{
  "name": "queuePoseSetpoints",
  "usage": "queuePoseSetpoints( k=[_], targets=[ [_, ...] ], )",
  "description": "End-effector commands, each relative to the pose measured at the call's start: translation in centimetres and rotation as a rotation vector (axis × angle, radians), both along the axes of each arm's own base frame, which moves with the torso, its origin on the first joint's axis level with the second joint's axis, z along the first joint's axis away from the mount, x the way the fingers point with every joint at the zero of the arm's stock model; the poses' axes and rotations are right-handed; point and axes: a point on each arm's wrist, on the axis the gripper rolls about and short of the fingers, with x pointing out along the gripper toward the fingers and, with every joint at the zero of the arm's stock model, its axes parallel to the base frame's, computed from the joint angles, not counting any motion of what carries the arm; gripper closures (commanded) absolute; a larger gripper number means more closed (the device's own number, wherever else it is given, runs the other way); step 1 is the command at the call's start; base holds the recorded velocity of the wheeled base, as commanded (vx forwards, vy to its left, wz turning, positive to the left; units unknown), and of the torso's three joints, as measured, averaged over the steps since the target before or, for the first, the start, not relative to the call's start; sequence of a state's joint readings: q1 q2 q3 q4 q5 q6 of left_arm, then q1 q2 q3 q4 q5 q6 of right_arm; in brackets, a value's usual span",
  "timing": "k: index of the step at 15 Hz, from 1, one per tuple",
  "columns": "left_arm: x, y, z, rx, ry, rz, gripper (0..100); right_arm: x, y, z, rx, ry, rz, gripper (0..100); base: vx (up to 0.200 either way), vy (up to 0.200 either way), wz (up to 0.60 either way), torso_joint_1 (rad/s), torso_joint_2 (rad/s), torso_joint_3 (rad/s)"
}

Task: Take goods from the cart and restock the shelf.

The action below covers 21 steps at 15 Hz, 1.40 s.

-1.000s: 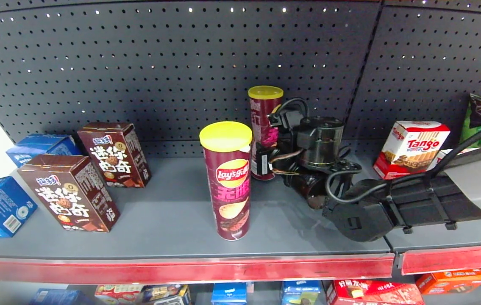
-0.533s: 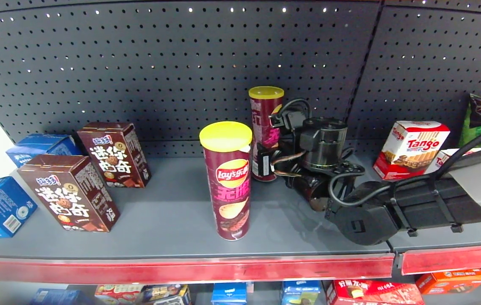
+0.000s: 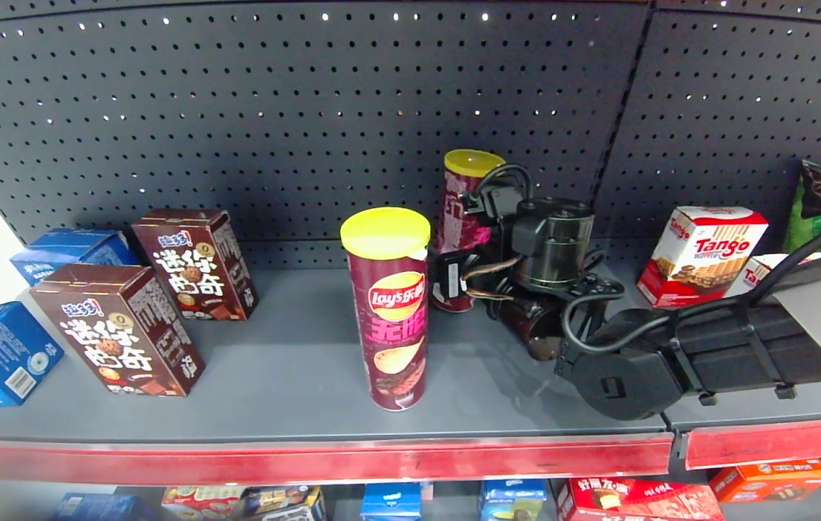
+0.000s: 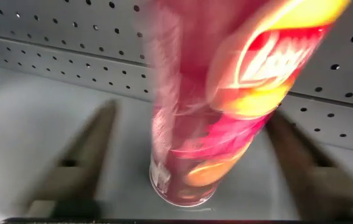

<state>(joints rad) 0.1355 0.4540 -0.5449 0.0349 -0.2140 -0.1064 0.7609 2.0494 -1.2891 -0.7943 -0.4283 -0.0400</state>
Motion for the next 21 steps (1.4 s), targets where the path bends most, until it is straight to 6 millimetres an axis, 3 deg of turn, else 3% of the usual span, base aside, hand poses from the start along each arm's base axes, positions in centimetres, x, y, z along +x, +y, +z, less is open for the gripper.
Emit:
queuePoseSetpoints(
  k=[1, 5, 13, 19, 21],
  targets=[
    [0.0, 0.0, 0.0, -0.001, 0.001, 0.0, 0, -0.5, 0.2, 0.3, 0.003, -0.003, 0.011, 0, 0.0, 0.0, 0.0, 0.0, 0.0, 0.0],
    [0.0, 0.0, 0.0, -0.001, -0.001, -0.001, 0, -1.2, -0.2, 1.0, 0.005, -0.007, 0.016, 0, 0.0, 0.0, 0.0, 0.0, 0.0, 0.0],
    [0.3, 0.0, -1.4, -0.006, 0.04, -0.003, 0, -5.2, -5.8, 1.8, -0.036, 0.034, -0.012, 0, 0.0, 0.0, 0.0, 0.0, 0.0, 0.0],
    [0.3, 0.0, -1.8, -0.008, 0.049, -0.004, 0, -3.1, -12.1, 2.8, -0.013, 0.023, -0.193, 0, 0.0, 0.0, 0.0, 0.0, 0.0, 0.0],
    [0.3, 0.0, -1.7, -0.007, 0.046, -0.006, 0, -2.8, -12.3, 2.5, -0.017, 0.029, -0.194, 0, 0.0, 0.0, 0.0, 0.0, 0.0, 0.0]
  ],
)
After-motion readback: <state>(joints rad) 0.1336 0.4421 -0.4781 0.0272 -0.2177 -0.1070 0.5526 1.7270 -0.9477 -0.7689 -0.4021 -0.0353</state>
